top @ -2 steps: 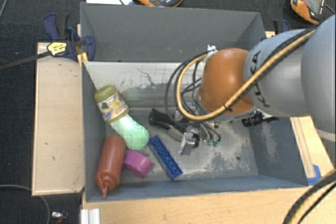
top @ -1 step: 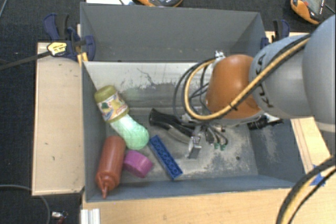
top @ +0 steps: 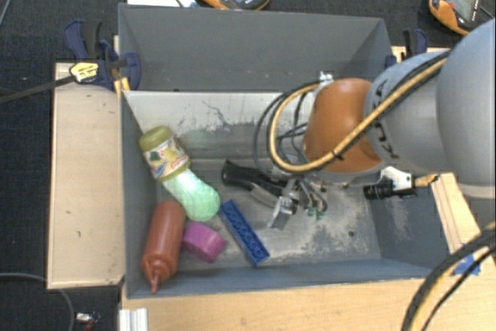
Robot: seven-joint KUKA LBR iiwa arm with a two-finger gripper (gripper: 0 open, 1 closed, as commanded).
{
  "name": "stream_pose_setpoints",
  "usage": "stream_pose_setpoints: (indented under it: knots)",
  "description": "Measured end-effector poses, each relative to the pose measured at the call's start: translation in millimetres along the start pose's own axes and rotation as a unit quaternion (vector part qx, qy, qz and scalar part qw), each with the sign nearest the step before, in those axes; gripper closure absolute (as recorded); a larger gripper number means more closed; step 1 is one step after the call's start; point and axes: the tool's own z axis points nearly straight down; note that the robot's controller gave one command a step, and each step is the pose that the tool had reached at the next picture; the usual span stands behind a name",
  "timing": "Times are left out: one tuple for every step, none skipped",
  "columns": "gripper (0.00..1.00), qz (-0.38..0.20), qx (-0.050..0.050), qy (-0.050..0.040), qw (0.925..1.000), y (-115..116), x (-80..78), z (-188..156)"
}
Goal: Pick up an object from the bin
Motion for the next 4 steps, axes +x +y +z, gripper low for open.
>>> stream_pose_setpoints:
  knots:
    - [1.00, 0.000, -0.002, -0.0045, 1.0000, 6, -50.9, 23]
    - [1.00, 0.000, -0.002, -0.0045, 1.0000, 6, -50.9, 23]
    - [1.00, 0.021, -0.001, -0.0087, 0.9997, 21, -47.0, 23]
    - [1.00, 0.038, -0.002, -0.0115, 0.9992, 20, -44.0, 22]
